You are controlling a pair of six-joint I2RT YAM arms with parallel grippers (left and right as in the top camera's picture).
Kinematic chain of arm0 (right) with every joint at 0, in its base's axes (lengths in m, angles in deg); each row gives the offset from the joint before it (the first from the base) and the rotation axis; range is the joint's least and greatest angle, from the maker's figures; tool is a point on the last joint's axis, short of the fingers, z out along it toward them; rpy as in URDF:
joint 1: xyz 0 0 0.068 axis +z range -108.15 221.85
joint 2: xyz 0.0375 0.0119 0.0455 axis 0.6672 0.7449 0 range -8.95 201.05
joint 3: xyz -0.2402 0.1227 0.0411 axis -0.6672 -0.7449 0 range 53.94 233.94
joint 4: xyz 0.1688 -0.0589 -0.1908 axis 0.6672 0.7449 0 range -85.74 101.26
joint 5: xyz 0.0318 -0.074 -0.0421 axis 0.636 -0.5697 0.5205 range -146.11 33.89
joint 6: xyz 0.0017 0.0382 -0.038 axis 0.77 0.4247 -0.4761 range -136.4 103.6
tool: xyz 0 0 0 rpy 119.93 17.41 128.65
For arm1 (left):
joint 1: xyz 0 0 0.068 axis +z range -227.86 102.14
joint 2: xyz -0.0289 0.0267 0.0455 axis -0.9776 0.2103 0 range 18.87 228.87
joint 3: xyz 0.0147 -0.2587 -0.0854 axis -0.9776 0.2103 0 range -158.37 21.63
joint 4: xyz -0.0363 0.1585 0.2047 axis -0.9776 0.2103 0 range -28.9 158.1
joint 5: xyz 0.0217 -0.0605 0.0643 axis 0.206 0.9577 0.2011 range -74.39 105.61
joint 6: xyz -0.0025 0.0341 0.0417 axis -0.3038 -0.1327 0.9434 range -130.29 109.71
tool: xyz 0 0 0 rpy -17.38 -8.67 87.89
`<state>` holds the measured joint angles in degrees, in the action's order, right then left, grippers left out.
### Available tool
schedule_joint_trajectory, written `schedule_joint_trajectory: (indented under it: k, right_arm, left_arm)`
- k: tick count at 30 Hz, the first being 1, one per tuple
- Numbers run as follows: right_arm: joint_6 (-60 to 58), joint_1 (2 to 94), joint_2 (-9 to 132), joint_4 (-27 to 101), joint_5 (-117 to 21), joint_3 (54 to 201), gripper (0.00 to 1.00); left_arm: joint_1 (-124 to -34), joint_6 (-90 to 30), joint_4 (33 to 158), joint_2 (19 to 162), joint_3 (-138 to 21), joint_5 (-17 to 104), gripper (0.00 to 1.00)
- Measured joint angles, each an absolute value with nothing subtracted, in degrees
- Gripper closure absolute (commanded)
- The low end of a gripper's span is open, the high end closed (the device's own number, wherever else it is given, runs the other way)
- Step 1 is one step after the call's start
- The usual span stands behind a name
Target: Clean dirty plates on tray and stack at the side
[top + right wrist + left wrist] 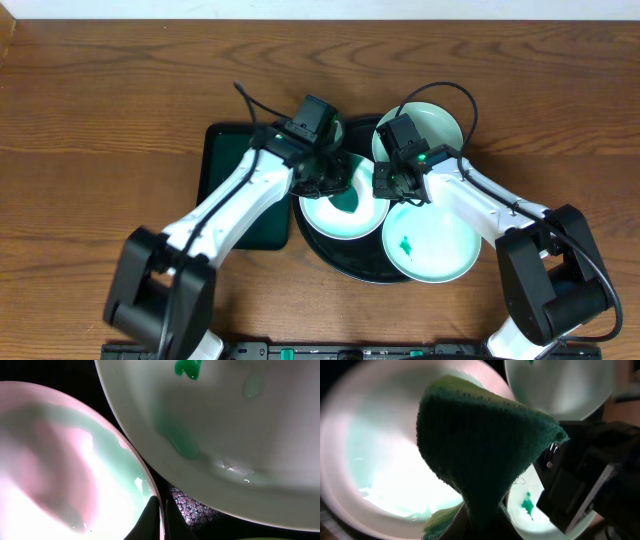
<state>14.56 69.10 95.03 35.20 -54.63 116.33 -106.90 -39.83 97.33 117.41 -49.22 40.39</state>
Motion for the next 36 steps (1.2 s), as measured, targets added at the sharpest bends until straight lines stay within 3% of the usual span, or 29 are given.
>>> schedule_joint_trajectory:
  k: [11, 36]
  right_arm:
    - [14.56, 69.10, 95.03, 35.18, -54.63, 116.33, 0.99]
    - [14.56, 69.10, 95.03, 35.18, -54.63, 116.33, 0.99]
  left_arm:
    - [-106.90, -39.81, 102.94, 115.53, -49.08, 24.63, 0.93]
    - [-107.60, -39.88, 100.93, 125.80, -48.19, 22.94, 0.92]
